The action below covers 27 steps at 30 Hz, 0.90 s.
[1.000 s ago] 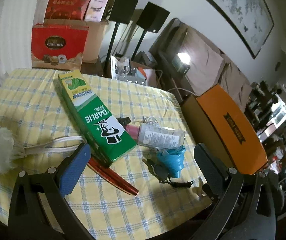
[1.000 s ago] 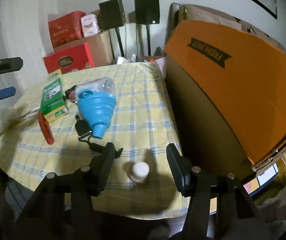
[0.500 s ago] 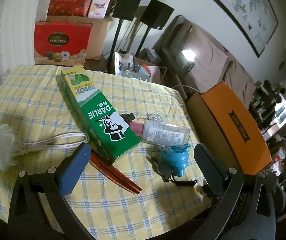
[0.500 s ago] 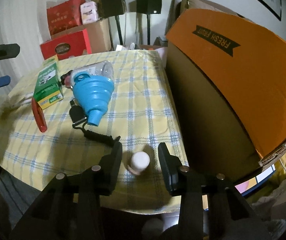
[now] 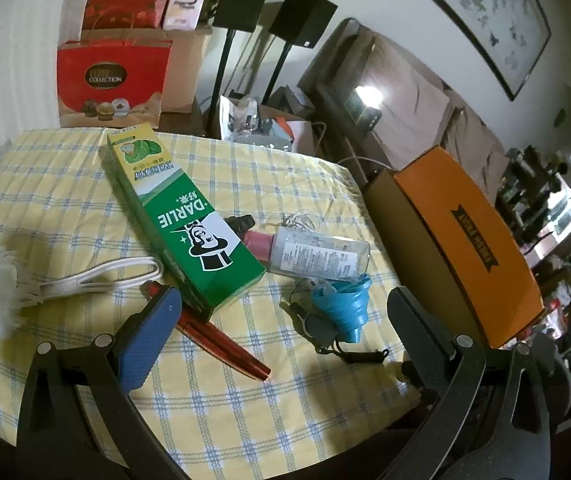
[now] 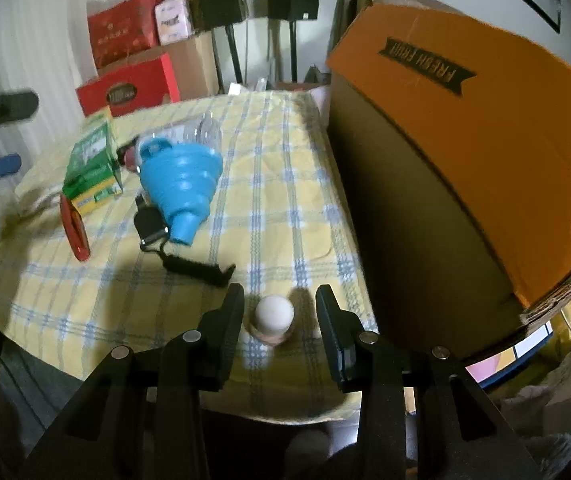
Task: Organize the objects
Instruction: 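Close the right gripper on the small white cap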
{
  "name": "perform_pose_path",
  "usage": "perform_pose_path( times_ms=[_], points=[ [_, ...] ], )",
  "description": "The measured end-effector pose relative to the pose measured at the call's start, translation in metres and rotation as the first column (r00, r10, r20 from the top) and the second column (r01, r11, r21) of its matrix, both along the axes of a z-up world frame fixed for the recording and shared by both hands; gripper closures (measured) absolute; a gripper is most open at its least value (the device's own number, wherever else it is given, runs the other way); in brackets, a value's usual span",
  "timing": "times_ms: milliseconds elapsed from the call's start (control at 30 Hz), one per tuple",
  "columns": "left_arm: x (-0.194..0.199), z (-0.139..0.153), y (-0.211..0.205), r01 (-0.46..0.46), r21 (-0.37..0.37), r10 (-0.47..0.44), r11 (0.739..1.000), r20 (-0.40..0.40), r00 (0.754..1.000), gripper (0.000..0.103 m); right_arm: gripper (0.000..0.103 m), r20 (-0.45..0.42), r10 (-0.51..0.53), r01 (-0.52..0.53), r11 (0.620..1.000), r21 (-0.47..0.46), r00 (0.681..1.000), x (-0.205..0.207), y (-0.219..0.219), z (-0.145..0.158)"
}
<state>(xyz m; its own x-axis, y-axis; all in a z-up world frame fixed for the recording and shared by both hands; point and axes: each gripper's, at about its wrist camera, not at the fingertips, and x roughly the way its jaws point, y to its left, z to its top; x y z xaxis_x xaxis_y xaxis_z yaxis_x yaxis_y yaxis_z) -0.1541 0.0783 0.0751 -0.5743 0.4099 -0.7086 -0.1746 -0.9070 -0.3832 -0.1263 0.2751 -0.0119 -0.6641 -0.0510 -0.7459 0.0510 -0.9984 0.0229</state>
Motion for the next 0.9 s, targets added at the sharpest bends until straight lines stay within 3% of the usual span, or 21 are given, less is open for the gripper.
perform_pose_path(
  times_ms=[133, 267, 567, 767, 900],
  points=[
    [0.001, 0.001, 0.0, -0.001, -0.001, 0.001, 1.0, 0.002, 1.0, 0.0, 0.047, -0.049, -0.023, 0.021, 0.999, -0.03, 0.999, 0.004, 0.008, 0.011],
    [0.0, -0.001, 0.003, 0.004, -0.008, -0.004, 1.0, 0.006, 1.0, 0.0, 0.047, -0.008, -0.011, 0.011, 0.999, -0.035, 1.0, 0.0, 0.007, 0.005],
    [-0.002, -0.013, 0.017, 0.036, -0.04, -0.035, 0.999, 0.028, 0.999, 0.0, 0.047, 0.052, 0.004, -0.007, 0.998, 0.057, 0.999, -0.006, -0.005, -0.01],
    [-0.004, -0.019, 0.021, 0.044, -0.047, -0.042, 0.998, 0.037, 0.998, 0.0, 0.052, 0.077, 0.022, -0.028, 0.997, 0.076, 0.997, -0.008, -0.009, -0.018],
    [-0.006, -0.024, 0.02, 0.036, -0.057, -0.033, 0.998, 0.053, 0.998, 0.0, 0.068, 0.073, 0.042, -0.047, 0.997, 0.067, 0.996, -0.007, -0.01, -0.017]
  ],
)
